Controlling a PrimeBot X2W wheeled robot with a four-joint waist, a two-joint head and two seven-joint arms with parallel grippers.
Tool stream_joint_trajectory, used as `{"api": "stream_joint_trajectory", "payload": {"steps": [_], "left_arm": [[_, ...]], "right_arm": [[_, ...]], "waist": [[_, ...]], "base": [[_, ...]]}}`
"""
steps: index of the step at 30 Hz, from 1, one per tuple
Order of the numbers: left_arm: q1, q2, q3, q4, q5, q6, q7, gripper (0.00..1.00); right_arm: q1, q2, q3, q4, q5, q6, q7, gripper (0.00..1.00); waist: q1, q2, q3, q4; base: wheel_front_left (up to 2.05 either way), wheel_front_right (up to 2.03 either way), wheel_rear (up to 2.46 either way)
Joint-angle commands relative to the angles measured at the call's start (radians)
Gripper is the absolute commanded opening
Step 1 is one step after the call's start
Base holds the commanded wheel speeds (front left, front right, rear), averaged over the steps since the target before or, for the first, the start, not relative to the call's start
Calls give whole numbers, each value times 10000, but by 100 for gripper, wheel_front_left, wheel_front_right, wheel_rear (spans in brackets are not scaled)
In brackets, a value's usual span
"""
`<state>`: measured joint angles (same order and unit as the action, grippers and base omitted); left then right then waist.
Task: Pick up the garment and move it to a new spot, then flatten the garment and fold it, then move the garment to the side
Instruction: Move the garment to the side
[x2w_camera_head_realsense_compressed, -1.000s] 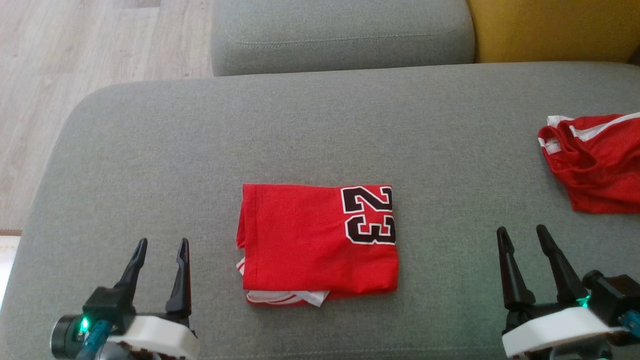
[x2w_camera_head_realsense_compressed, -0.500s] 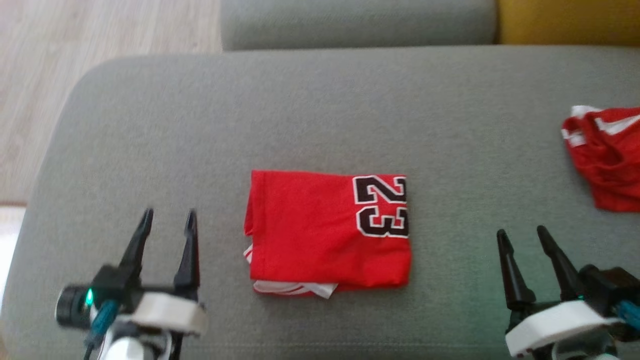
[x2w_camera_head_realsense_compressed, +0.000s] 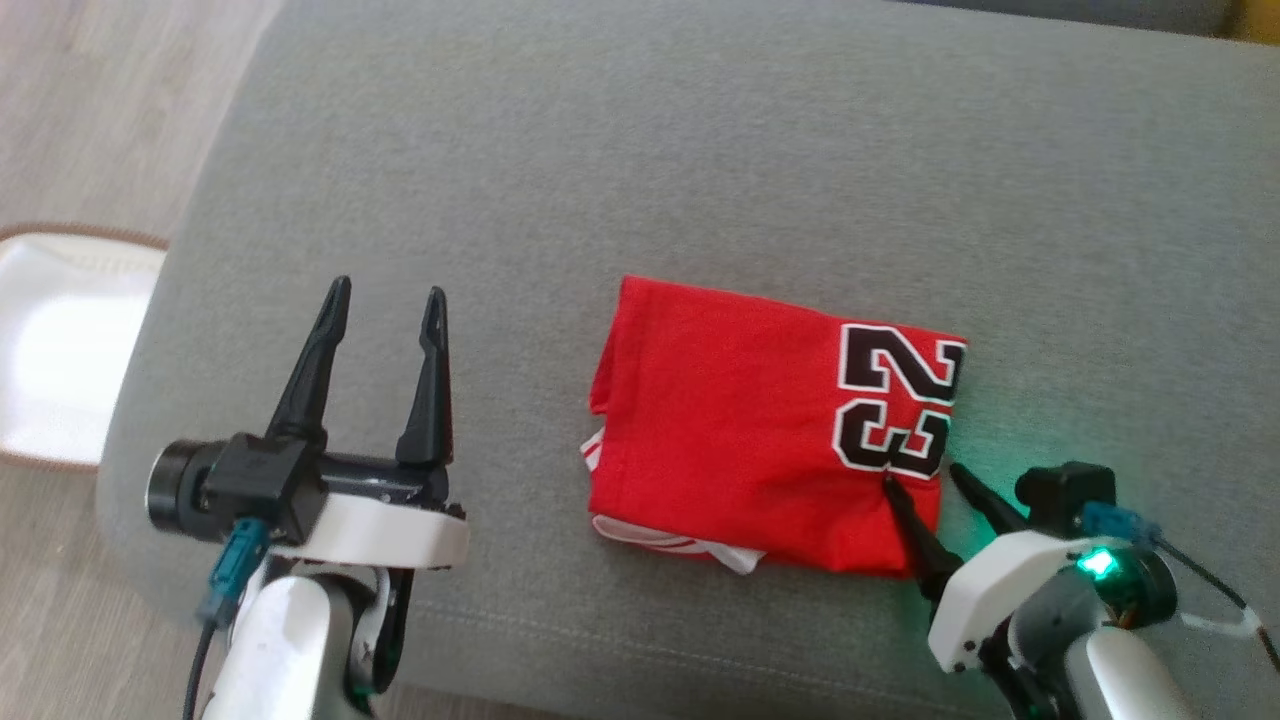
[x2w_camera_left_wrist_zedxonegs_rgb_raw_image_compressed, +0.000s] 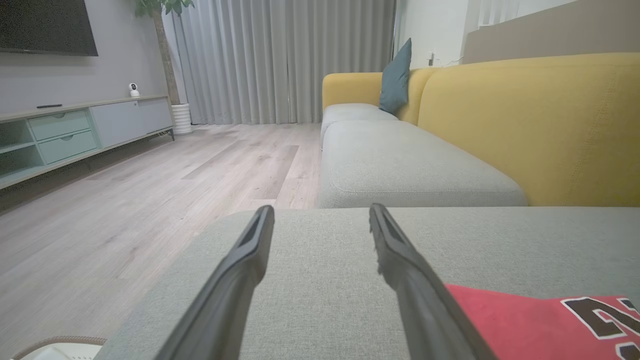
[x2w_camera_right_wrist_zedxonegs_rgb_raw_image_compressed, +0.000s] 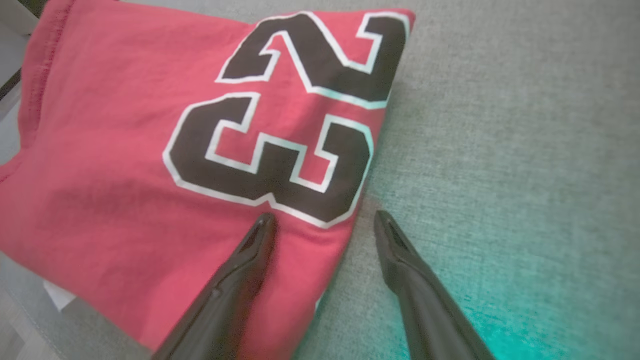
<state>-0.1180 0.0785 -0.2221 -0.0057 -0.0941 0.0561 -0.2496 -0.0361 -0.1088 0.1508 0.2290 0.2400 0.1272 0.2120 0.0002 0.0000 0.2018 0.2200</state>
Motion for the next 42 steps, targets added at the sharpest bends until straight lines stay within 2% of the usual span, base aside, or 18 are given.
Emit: {"api": "stream_joint_trajectory", "payload": {"steps": [1, 2, 3, 4, 7, 11, 18, 22, 26, 35, 42], "left_arm": [[-398, 8, 262, -452, 104, 78, -118, 100], [-370, -5, 270, -513, 127, 84, -119, 100], [-342, -17, 275, -562, 150, 84, -119, 100], [-310, -26, 285, -596, 171, 82, -119, 100], [-203, -21, 347, -623, 241, 64, -120, 100], [-144, 33, 461, -651, 309, 15, -121, 100], [-200, 133, 597, -844, 389, -65, -121, 100], [-446, 189, 535, -902, 425, -210, -121, 100], [-809, 250, 313, -873, 545, -405, -121, 100], [-1759, 490, -179, -837, 900, -785, -122, 100], [-2245, 644, -299, -895, 1014, -878, -121, 100]], "right_arm": [[-258, -30, 309, -90, 137, 35, 311, 100], [-263, -7, 356, 60, 184, 35, 598, 87], [-278, 15, 393, 83, 228, 35, 734, 41], [-256, 55, 417, 64, 314, 35, 872, 0], [-222, 62, 553, -241, 353, 35, 1096, 0], [-226, -164, 761, -837, 44, 35, 1110, 0], [-744, -724, 1226, -1512, -283, 35, 1031, 0], [-1632, -1132, 1358, -1315, 94, 35, 872, 0], [-2869, -1657, 1346, -756, 296, 35, 538, 0], [-5017, -3164, -316, 403, 457, 35, -491, 0], [-5824, -4266, -1276, 109, 370, 35, -316, 0]], "waist": [[-2, 0, 213, 287], [-2, 0, 211, 310], [-2, 0, 211, 327], [-2, 0, 212, 325], [-2, 0, 206, 175], [-2, 0, 206, -373], [-2, 0, 517, -2243], [-2, 0, 963, -3255], [-2, 0, 1574, -3884], [-2, 0, 2775, -4476], [-2, 0, 3250, -4787]], "base": [[0, 0, 0], [0, 0, 0], [0, 0, 0], [0, 0, 0], [0, 0, 0], [0, 0, 0], [0, 0, 0], [0, 0, 0], [0, 0, 0], [0, 0, 0], [0, 0, 0]]}}
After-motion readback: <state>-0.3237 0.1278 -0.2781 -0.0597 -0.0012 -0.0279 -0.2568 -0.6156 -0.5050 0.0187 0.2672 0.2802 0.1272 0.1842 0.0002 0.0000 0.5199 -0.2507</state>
